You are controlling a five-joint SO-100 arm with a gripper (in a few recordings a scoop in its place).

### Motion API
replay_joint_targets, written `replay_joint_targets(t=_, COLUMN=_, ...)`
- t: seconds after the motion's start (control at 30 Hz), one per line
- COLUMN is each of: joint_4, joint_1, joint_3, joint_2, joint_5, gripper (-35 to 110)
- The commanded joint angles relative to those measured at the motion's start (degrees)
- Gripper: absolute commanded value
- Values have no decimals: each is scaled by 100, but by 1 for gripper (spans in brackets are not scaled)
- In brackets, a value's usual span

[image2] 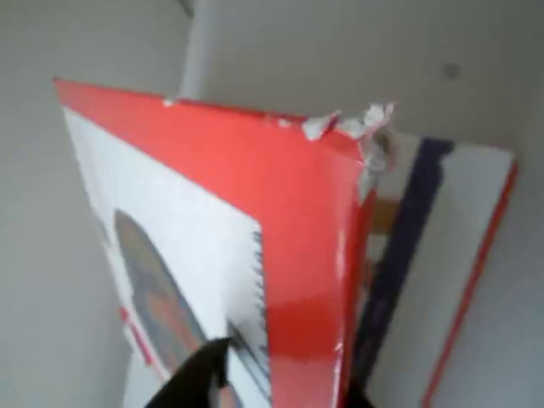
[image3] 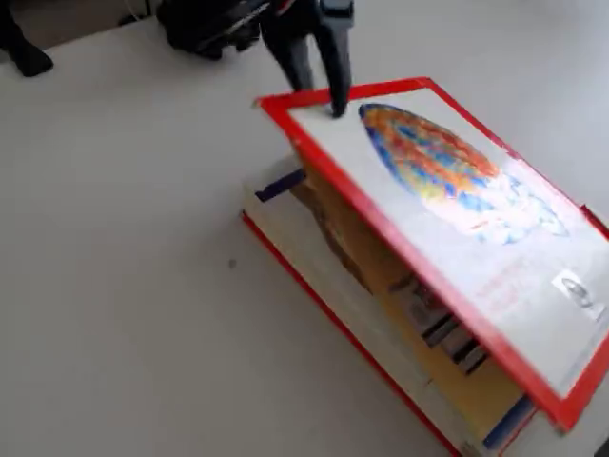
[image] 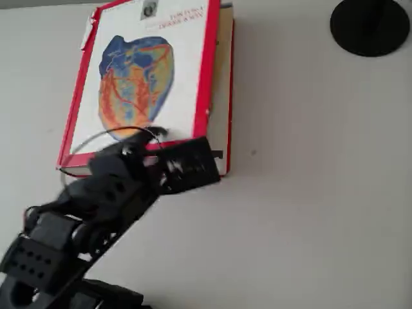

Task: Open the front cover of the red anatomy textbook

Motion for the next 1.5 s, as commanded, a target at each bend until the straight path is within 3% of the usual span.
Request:
replay_joint_targets(t=0.0, joint_4=141, joint_1=-316, joint_3=-844, joint_2=378, joint_5=97, gripper=13)
replay_joint_targets(t=0.33, joint_4=211, joint_1=-545, joint_3=-1020, joint_2=457, joint_5=114, gripper=13)
replay_joint_targets(t=1.0, joint_4=2584, joint_1=-1564, joint_3=-4588, joint_2=-158, joint_5=264, gripper=13)
replay_joint_targets(t=1.47, joint_4=2944, joint_1=-2417, joint_3=-5730, joint_2=-984, joint_5=422, gripper=14)
